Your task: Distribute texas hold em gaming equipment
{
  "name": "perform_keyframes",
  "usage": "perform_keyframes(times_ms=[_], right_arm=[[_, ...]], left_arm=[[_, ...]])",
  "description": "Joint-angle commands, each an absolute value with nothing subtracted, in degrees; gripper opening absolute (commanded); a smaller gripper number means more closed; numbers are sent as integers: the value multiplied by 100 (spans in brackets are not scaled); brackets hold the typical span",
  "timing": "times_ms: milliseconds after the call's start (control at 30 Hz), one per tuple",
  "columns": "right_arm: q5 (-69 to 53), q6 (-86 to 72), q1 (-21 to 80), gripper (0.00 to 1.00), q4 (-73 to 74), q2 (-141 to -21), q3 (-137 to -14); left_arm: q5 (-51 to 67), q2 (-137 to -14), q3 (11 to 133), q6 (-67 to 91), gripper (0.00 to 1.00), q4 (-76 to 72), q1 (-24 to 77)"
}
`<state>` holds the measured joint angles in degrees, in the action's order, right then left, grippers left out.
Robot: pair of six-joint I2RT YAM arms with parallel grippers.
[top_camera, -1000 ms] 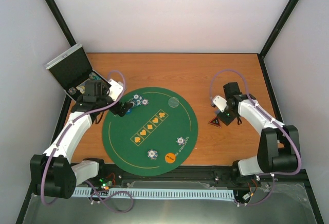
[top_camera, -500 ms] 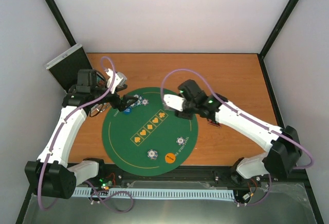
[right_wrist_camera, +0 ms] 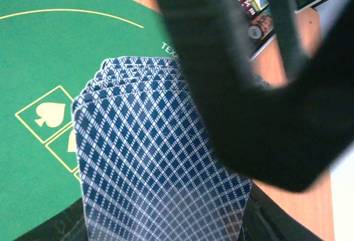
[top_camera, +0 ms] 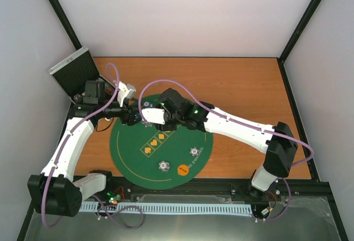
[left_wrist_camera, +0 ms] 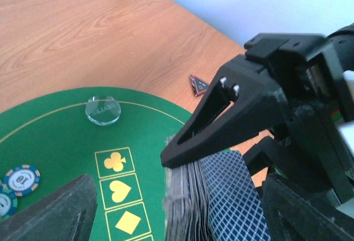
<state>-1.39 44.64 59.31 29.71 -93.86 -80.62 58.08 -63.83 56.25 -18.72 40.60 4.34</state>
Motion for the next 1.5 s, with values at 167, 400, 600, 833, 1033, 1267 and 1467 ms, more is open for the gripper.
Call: perform_keyframes(times_ms=[167, 400, 600, 833, 1033, 1267, 1467], right_arm=[[264, 4357, 6131, 40, 2630, -9435, -8371], [509, 4422, 6168, 40, 2476, -9431, -8391], [756, 4570, 6179, 39, 2346, -9423, -8471], [810, 4699, 6196, 38, 2248, -9394, -8433], [997, 4744, 6205, 86, 1781, -9012, -7877], [264, 4702, 6201, 100, 688, -7451, -6414], [-153, 2089, 5998, 100, -600, -6043, -5450]], left_arm=[[5137, -6391, 5352, -1441, 72, 3645, 404], [5456, -6373, 5257, -1537, 57, 3677, 404], [6005, -6376, 5207, -1886, 48, 3922, 404], [6181, -6434, 5401, -2137, 1, 4257, 404], [5919, -6408, 5694, -2226, 1, 4468, 404], [5722, -6399, 6263, -2471, 1, 4856, 402], [5739, -6314, 6710, -2685, 1, 5265, 405]])
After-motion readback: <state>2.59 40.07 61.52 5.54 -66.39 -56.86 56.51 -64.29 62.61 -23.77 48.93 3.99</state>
